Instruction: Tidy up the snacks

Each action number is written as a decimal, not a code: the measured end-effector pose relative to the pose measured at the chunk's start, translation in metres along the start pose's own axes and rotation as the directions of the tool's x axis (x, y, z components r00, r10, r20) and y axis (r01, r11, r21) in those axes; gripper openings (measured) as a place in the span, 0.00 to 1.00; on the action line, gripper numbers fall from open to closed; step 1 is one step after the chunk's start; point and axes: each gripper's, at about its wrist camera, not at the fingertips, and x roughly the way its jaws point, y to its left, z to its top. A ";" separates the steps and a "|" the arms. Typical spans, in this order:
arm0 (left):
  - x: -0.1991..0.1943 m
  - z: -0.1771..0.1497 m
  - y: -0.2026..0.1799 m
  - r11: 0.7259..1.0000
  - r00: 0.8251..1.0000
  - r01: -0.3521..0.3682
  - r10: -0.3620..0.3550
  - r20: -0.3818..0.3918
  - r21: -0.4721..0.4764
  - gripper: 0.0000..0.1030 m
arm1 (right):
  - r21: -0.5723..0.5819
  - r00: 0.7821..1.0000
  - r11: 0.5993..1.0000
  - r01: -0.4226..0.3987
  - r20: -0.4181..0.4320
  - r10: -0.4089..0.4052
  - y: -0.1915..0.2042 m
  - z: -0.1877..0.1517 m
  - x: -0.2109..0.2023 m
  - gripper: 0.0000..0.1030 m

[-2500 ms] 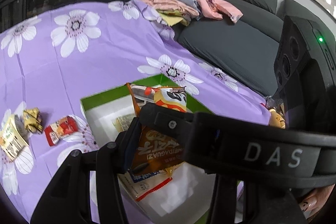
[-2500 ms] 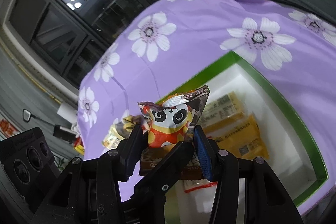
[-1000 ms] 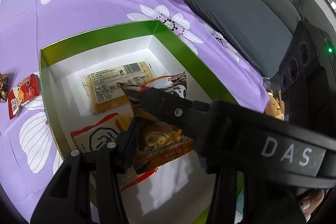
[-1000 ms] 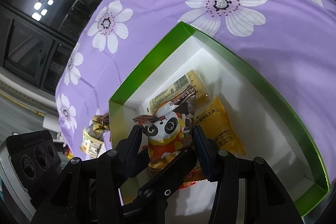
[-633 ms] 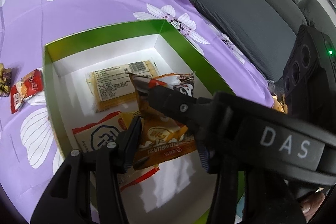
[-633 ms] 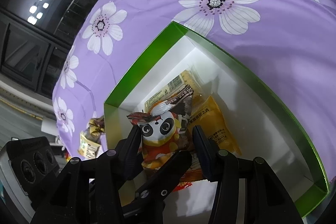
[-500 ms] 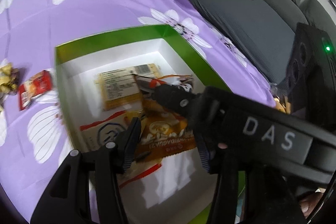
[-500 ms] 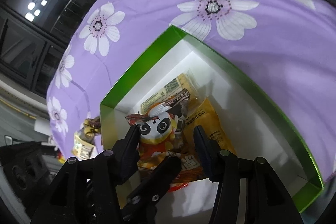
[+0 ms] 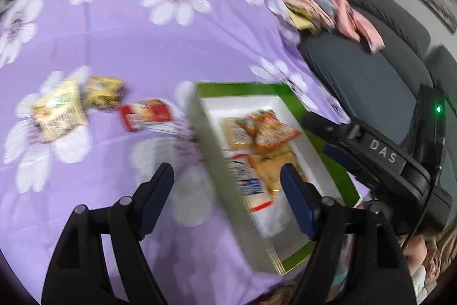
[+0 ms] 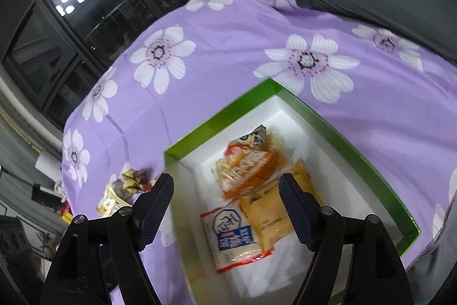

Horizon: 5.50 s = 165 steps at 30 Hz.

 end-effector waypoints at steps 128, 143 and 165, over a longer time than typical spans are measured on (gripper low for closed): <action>-0.052 -0.017 0.000 0.994 0.955 0.005 -0.038 0.295 0.112 0.40 | -0.280 0.934 0.891 -0.357 -0.093 0.345 0.108 -0.048 -0.023 0.36; -0.001 -0.010 -0.078 0.965 0.981 0.049 -0.095 0.169 0.258 0.40 | -0.108 0.971 0.965 -0.239 -0.013 0.239 0.024 -0.011 -0.033 0.36; 0.083 -0.018 -0.096 0.963 0.968 0.212 -0.183 -0.172 0.167 0.41 | 0.068 0.987 0.998 -0.012 -0.156 0.022 -0.043 -0.005 0.010 0.36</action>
